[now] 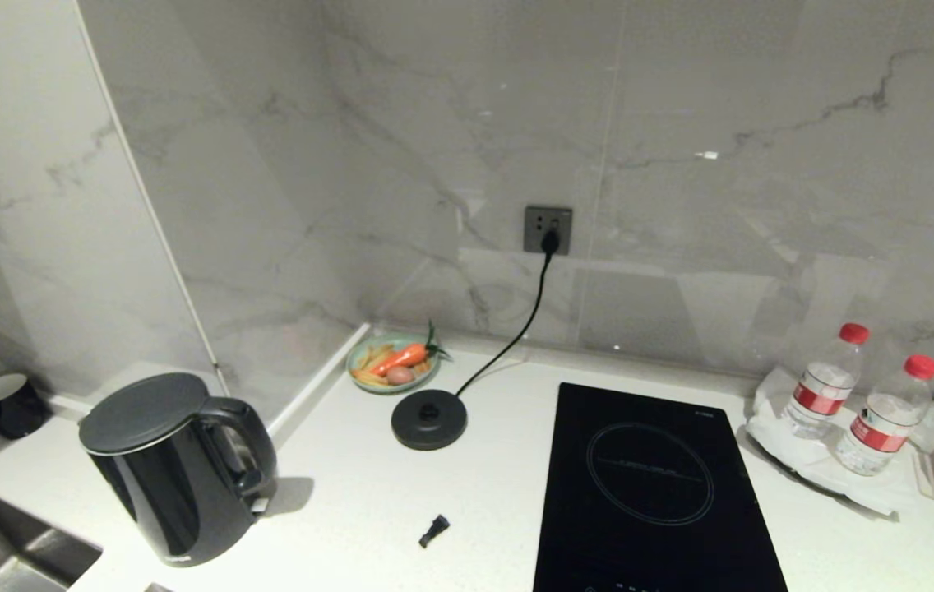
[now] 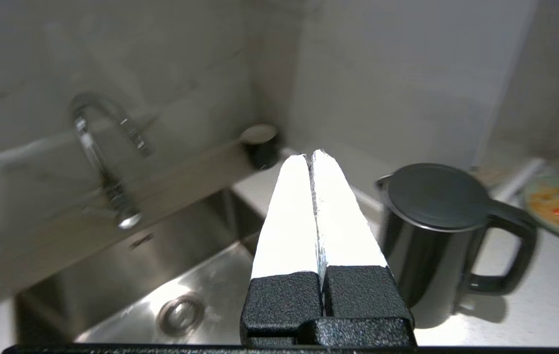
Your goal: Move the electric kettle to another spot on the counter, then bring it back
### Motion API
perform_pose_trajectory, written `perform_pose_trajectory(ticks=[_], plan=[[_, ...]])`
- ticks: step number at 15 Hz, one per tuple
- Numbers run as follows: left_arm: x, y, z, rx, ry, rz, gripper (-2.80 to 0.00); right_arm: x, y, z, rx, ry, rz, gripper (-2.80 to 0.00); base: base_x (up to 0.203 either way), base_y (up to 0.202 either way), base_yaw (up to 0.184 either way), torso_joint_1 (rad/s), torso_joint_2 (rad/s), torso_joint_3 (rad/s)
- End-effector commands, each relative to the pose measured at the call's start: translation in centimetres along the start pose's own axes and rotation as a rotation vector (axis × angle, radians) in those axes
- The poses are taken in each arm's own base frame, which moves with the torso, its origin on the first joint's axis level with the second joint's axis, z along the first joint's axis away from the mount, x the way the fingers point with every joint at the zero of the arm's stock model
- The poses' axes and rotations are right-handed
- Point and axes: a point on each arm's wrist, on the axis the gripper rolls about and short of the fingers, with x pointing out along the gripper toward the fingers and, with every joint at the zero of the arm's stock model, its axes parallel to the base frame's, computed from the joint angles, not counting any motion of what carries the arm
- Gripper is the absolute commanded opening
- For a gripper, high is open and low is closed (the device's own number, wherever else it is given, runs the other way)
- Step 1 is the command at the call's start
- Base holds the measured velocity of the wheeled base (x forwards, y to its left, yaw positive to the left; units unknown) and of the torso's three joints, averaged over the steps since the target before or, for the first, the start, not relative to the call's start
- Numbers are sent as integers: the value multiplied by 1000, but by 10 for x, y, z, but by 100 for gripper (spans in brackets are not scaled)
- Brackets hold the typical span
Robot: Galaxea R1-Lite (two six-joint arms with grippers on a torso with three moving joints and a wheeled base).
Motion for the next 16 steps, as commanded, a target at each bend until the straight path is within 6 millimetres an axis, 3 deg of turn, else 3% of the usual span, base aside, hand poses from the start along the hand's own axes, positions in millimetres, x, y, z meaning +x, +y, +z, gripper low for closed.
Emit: perform_pose_trajectory(ticks=[1, 4, 7, 10, 13, 16], plan=[[-30, 14, -24, -27, -122, -118, -280, 0, 0, 0, 0, 0, 0, -280, 0, 0, 0, 0, 0, 0], [-36, 10, -59, 32, -120, -187, -280, 0, 0, 0, 0, 0, 0, -280, 0, 0, 0, 0, 0, 0], [-40, 3, -107, 54, -123, -364, -280, 0, 0, 0, 0, 0, 0, -280, 0, 0, 0, 0, 0, 0], [-32, -10, -150, 91, -25, -448, -280, 0, 0, 0, 0, 0, 0, -280, 0, 0, 0, 0, 0, 0], [-32, -14, -159, -21, 24, -565, -280, 0, 0, 0, 0, 0, 0, -280, 0, 0, 0, 0, 0, 0], [-31, -18, -167, -26, 52, -618, -280, 0, 0, 0, 0, 0, 0, -280, 0, 0, 0, 0, 0, 0]])
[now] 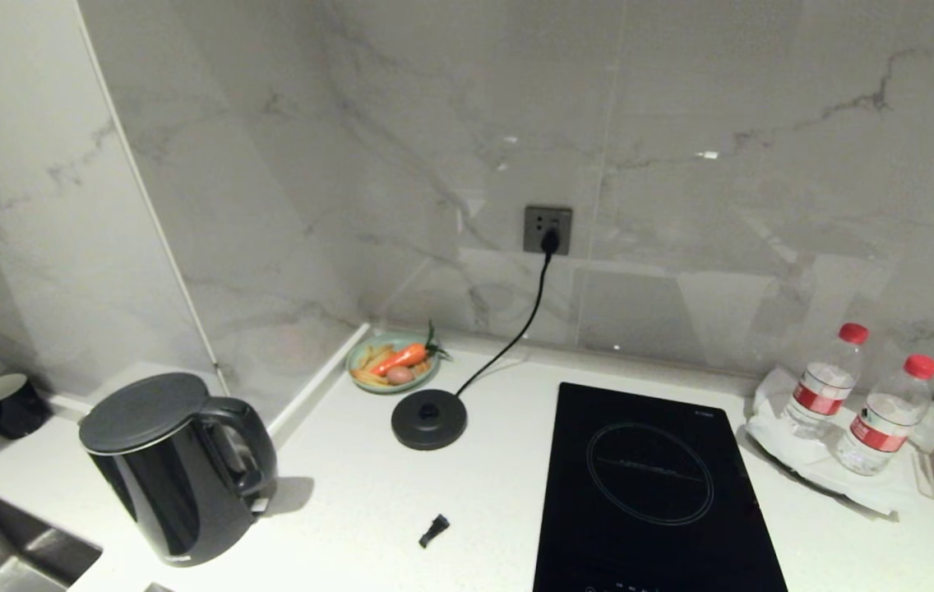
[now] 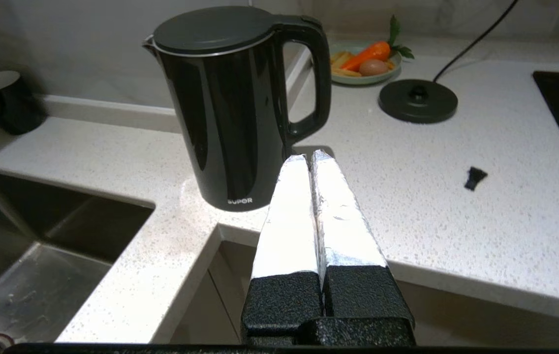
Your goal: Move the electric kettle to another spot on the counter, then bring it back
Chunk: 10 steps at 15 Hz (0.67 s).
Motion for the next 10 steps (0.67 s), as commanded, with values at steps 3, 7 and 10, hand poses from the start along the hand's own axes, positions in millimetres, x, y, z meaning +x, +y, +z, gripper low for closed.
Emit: perform_pose_trajectory(ticks=[3, 7, 10], plan=[[1, -1, -3, 10, 13, -37, -280, 0, 0, 0, -2, 0, 1, -280, 0, 0, 0, 0, 0, 0], [1, -1, -3, 14, 9, -35, -280, 0, 0, 0, 0, 0, 1, -280, 0, 0, 0, 0, 0, 0], [1, -1, -3, 12, 11, -35, -280, 0, 0, 0, 0, 0, 1, -280, 0, 0, 0, 0, 0, 0]])
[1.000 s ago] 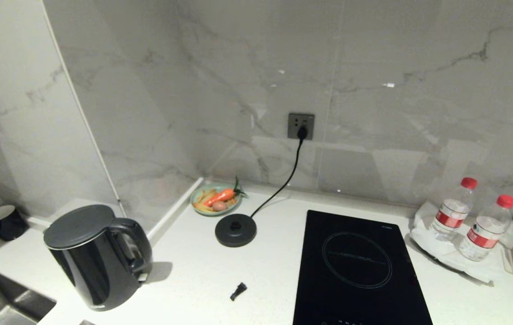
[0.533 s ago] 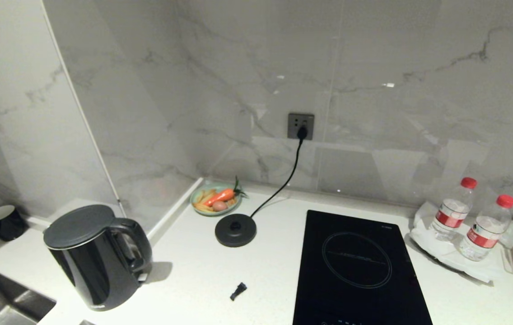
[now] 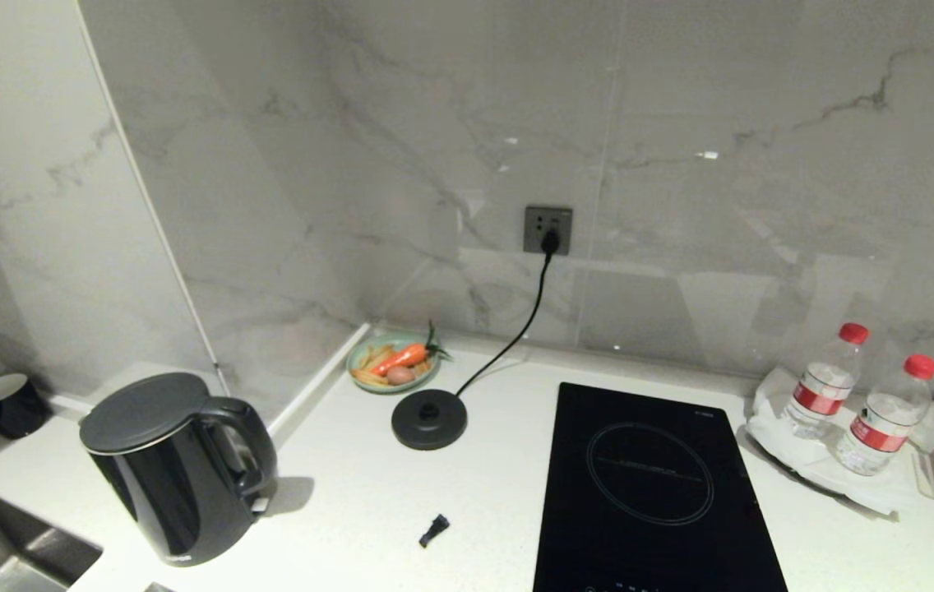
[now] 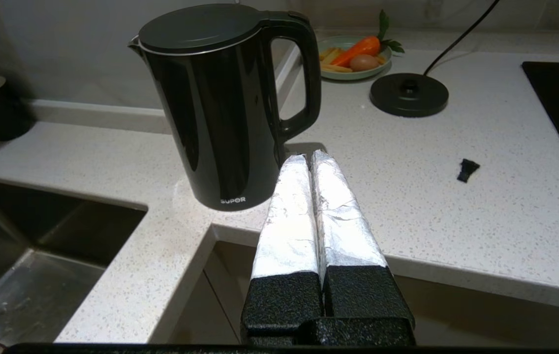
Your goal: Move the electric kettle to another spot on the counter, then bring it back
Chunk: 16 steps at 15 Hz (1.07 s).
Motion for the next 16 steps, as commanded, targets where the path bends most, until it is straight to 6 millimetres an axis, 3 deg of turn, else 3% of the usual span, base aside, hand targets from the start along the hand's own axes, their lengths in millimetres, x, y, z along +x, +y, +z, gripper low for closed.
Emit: perform_pose_trajectory(ticks=[1, 16], plan=[[0, 0, 0, -4, 0, 8, -280, 0, 0, 0, 0, 0, 1, -280, 0, 0, 0, 0, 0, 0], [0, 0, 0, -4, 0, 5, -280, 0, 0, 0, 0, 1, 1, -280, 0, 0, 0, 0, 0, 0]])
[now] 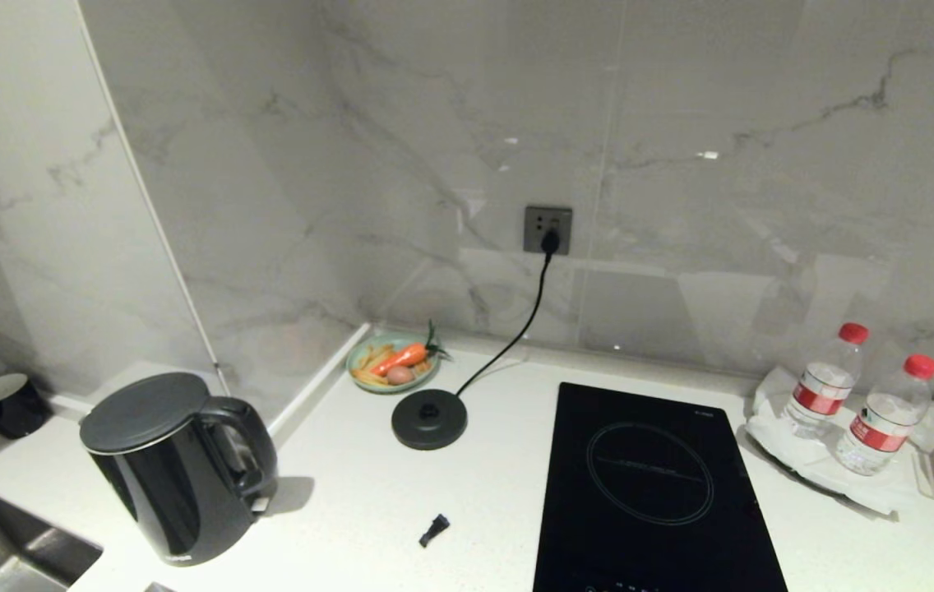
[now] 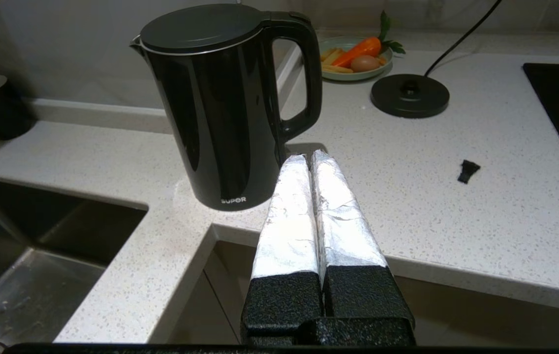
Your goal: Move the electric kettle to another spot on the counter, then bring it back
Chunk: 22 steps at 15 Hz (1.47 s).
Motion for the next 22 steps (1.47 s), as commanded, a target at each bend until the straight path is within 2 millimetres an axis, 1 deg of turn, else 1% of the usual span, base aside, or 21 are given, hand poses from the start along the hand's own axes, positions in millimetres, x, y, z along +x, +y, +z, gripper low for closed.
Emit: perform_pose_trajectory(ticks=[1, 9, 19, 22], plan=[[0, 0, 0, 0, 3, 0, -280, 0, 0, 0, -1, 0, 1, -280, 0, 0, 0, 0, 0, 0], [0, 0, 0, -9, 2, 7, -280, 0, 0, 0, -1, 0, 1, -280, -12, 0, 0, 2, 2, 0], [0, 0, 0, -3, 2, 4, -280, 0, 0, 0, -1, 2, 1, -280, -195, 0, -1, 0, 3, 2], [0, 0, 0, -1, 2, 3, -280, 0, 0, 0, -1, 1, 1, -280, -84, 0, -1, -4, 1, 1]])
